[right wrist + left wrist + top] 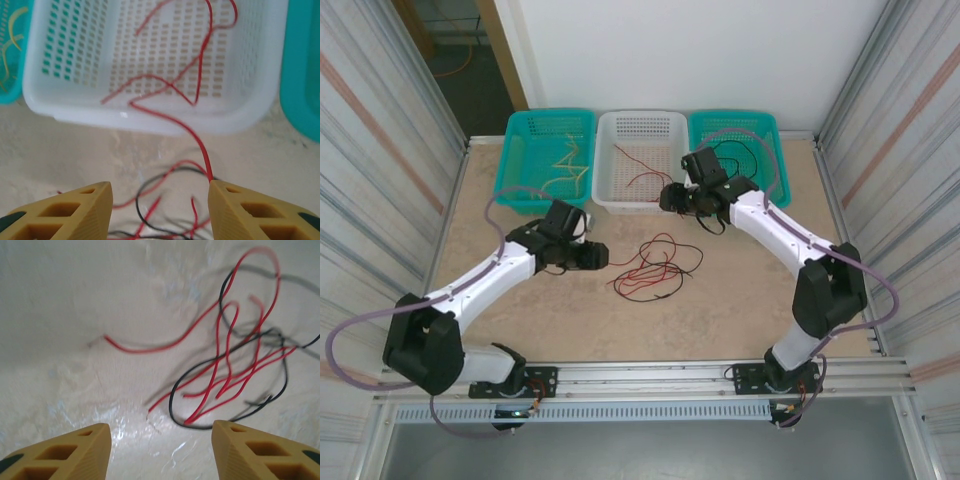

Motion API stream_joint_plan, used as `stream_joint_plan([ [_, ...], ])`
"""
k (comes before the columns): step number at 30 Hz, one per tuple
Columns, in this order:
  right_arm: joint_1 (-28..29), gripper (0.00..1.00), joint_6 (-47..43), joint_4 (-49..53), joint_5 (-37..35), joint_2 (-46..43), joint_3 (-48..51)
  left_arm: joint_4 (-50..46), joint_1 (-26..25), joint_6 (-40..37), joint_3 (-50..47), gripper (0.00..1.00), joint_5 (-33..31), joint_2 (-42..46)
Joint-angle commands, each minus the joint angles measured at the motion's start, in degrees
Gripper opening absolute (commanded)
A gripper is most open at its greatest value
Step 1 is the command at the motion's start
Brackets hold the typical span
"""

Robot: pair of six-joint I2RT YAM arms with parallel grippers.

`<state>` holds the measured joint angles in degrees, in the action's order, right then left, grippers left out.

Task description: Untangle the cables

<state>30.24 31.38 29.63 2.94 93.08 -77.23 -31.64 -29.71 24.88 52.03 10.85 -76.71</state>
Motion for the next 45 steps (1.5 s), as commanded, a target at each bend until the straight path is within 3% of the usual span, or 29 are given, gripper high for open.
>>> stream_joint_plan([
  [1, 1.47, 0.53, -0.48, 3.97, -4.16, -6.01, 5.45, -0.63, -0.98, 1.67, -0.91, 0.57, 0.46, -2.19],
  [7, -1.39, 0.53, 5.51, 2.80, -2.06, -13.53, 18.96, 4.28, -2.23, 4.14, 1.23, 0.57, 2.51, -3.58],
  [11, -4.20, 0.53, 6.74, -0.77, 3.51, -11.92, 23.18, 4.30, -3.41, 3.97, 5.15, 0.56, 3.22, -7.31],
  [19, -5.46, 0.49, 7.23, -6.76, 5.50, -3.03, 23.88, 4.48, -4.82, 3.94, 7.89, 0.56, 2.13, -9.65],
  [25, -5.23, 0.46, 7.73, -8.13, 5.51, -1.34, 24.53, 2.10, -5.24, 2.02, 8.69, 0.55, -0.66, -10.83],
  [32, -4.95, 0.45, 8.26, -8.53, 5.41, -2.59, 26.69, -5.82, -5.27, 0.15, 9.39, 0.57, -11.36, -11.27],
  [37, -3.97, 0.45, 8.25, -7.93, 5.14, -3.81, 26.21, -0.23, -2.20, 2.55, 6.15, 0.59, -6.12, -12.95],
  [42, -2.78, 0.45, 8.28, -6.69, 4.55, -4.63, 25.13, 4.32, 0.51, 4.75, 8.56, 0.55, -2.93, -18.65],
  [45, -2.64, 0.45, 8.72, -6.52, 4.42, -5.43, 25.63, 3.31, 1.36, 5.93, 11.04, 0.40, -2.70, -22.77],
])
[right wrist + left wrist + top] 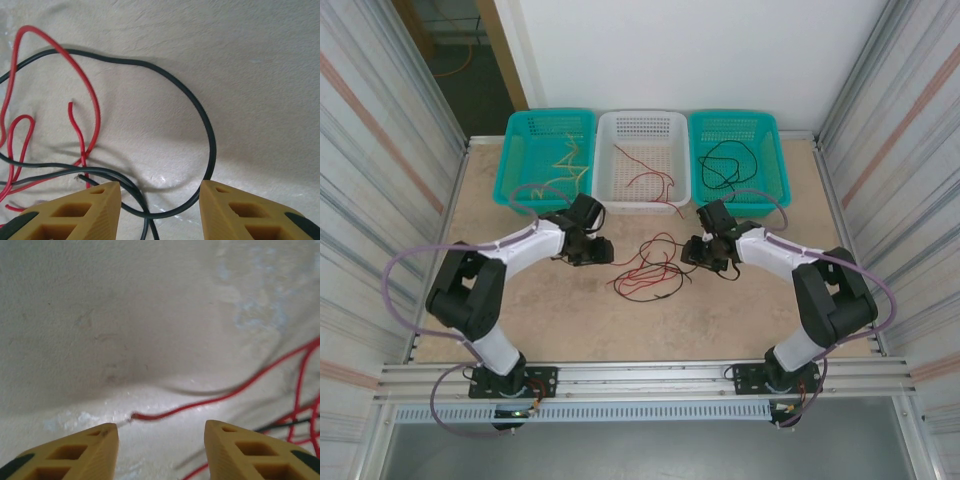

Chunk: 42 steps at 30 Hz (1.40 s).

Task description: Untangle the cables

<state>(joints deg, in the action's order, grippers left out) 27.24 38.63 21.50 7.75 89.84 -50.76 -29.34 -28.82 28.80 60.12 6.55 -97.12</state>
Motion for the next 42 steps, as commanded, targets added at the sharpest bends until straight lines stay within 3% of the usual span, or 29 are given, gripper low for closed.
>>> stream_joint_plan([
  [1, 0.36, 0.45, 1.54, 1.77, -0.45, -2.37, -0.68, -0.03, 0.51, 2.32, 3.87, 0.37, 1.17, -3.37],
  [5, 0.35, 0.46, 2.20, 2.17, -0.23, -3.55, -0.25, 1.43, 0.43, 3.20, 3.94, 0.31, 1.15, -4.24],
  [11, 0.27, 0.46, 2.46, 2.80, -0.28, -5.25, -0.13, 3.89, 0.34, 3.64, 4.62, 0.00, 0.57, -3.26],
  [16, 0.18, 0.45, 2.54, 3.73, -0.32, -7.11, -0.65, 1.19, -0.92, 1.03, 7.03, 0.00, -1.22, 1.41],
  [22, -1.21, 0.42, 3.54, 4.39, 1.04, -7.96, -0.47, -7.65, -8.63, -10.63, 18.29, 0.00, -6.68, 13.72],
  [26, -0.89, 0.42, 4.09, 4.33, 1.74, -8.78, -1.59, -12.44, -10.73, -16.07, 29.21, 0.00, -0.56, 18.33],
  [31, 1.05, 0.43, 3.42, 4.02, 2.82, -11.46, -4.05, -15.86, -12.31, -19.68, 42.42, 0.00, 1.46, 21.09],
  [38, 2.92, 0.49, 2.59, 5.13, 2.80, -14.22, -7.15, -14.17, -14.02, -21.55, 54.28, 0.00, 11.28, 22.77],
  [42, 3.12, 0.49, 2.37, 5.64, 2.74, -15.75, -7.51, -11.63, -13.98, -21.38, 58.35, 0.00, 9.44, 23.53],
])
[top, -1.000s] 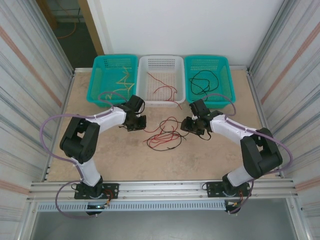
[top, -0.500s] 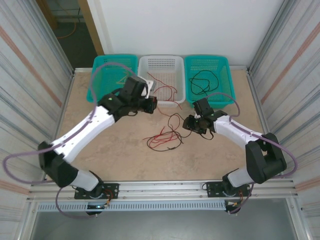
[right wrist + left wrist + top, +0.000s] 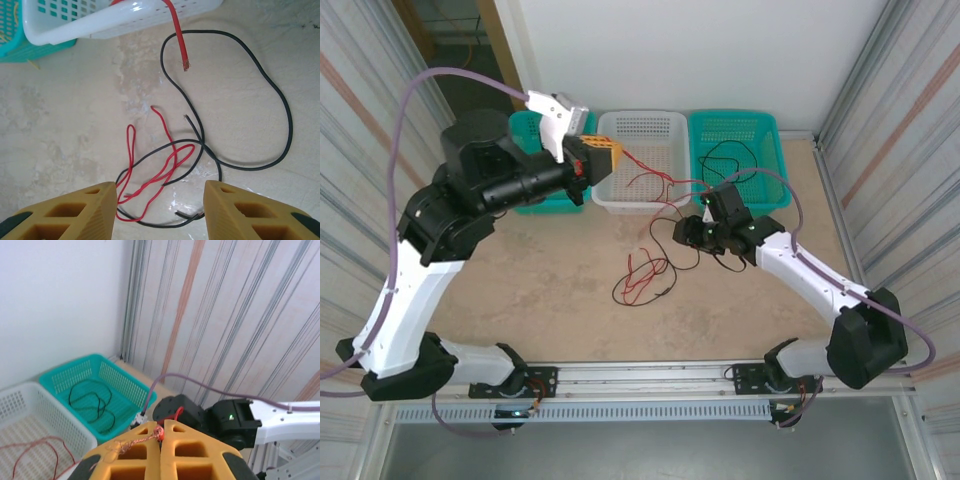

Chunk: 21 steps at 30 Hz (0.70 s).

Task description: Untangle the cables

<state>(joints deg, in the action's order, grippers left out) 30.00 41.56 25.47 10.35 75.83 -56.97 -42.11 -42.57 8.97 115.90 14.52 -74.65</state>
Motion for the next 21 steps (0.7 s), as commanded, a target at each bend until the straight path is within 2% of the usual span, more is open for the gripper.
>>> stream_joint_plan([
  [1, 0.41, 0.49, -0.74, 1.68, -0.14, -2.53, -1.22, 2.62, -0.24, -1.22, 2.87, 0.00, -0.23, 1.38],
  [7, -0.93, 0.50, -0.91, 3.12, -2.08, -6.84, -0.82, 8.09, 0.30, -1.76, 5.02, 0.00, -12.91, -1.90],
  [11, -2.10, 0.51, -0.95, 4.00, -2.26, -8.19, -0.26, 12.35, 4.48, 0.15, 5.74, 0.00, -12.25, -7.14],
  [16, -2.75, 0.51, -1.22, 4.93, -2.59, -9.27, 0.67, 21.10, 12.59, 4.45, 5.89, 0.00, -9.45, -15.29],
  [21, -3.65, 0.51, -1.28, 5.20, -2.79, -10.09, 1.33, 27.35, 13.63, 0.19, 8.97, 0.00, -15.42, -24.60],
])
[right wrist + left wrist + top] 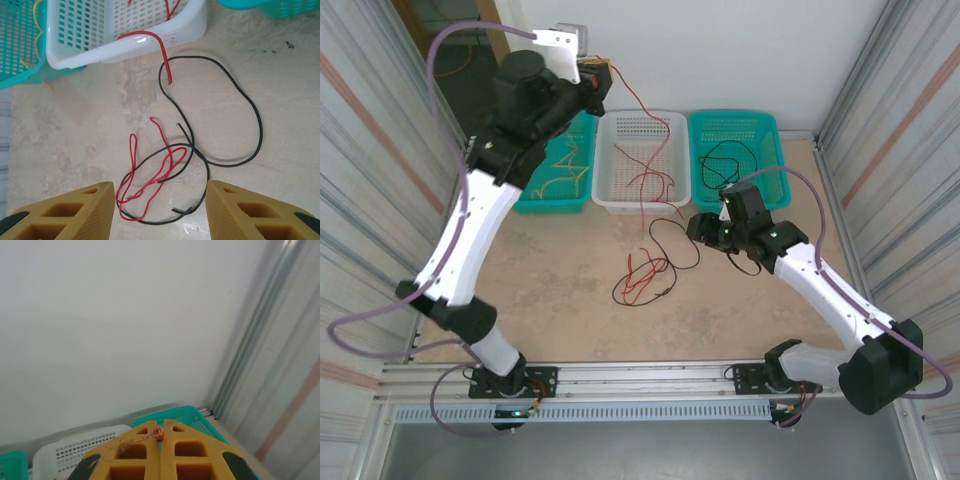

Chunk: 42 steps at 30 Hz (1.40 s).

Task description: Untangle the cables

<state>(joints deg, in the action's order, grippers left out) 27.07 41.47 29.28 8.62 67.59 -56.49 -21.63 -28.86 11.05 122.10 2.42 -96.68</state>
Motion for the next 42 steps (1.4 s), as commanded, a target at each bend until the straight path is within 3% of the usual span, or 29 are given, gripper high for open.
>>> stream_joint_plan([
  [1, -1.07, 0.51, -1.22, 1.44, -0.91, -1.81, 0.94, 7.81, 0.32, -1.70, 3.47, 0.00, -3.65, -4.88],
  [7, -2.09, 0.51, -1.64, 1.92, -0.09, -0.79, 0.85, 6.50, 2.27, 0.55, 9.63, 0.00, -4.86, -17.51],
  [15, -2.28, 0.51, -2.15, 1.92, 0.07, 0.58, 1.14, 5.52, 3.72, 0.91, 12.15, 0.00, -9.59, -27.20],
  [21, -2.28, 0.51, -2.26, 2.18, 0.00, 0.96, 1.02, 4.66, 4.25, 0.29, 22.67, 0.00, -13.08, -34.05],
  [26, -2.37, 0.52, -2.12, 2.49, -0.36, 1.05, 0.53, 3.29, 5.53, 4.05, 28.94, 0.00, -11.33, -35.88],
  [30, -2.24, 0.52, -1.98, 3.10, -0.62, 0.54, -0.02, 5.64, 5.57, 4.61, 25.15, 0.00, -11.69, -33.80],
  [35, -2.02, 0.54, -2.19, 4.63, -1.24, -0.47, -0.55, 0.49, 5.65, 5.16, 24.06, 0.01, -12.61, -34.60],
  [39, -1.54, 0.54, -1.93, 4.82, -1.65, -1.22, -0.49, -0.78, 5.66, 6.23, 16.83, 0.59, -12.16, -32.48],
  [42, -1.16, 0.54, -1.98, 4.87, -1.68, -1.37, -0.55, -0.40, 5.66, 7.70, 10.32, 0.76, -12.56, -29.26],
])
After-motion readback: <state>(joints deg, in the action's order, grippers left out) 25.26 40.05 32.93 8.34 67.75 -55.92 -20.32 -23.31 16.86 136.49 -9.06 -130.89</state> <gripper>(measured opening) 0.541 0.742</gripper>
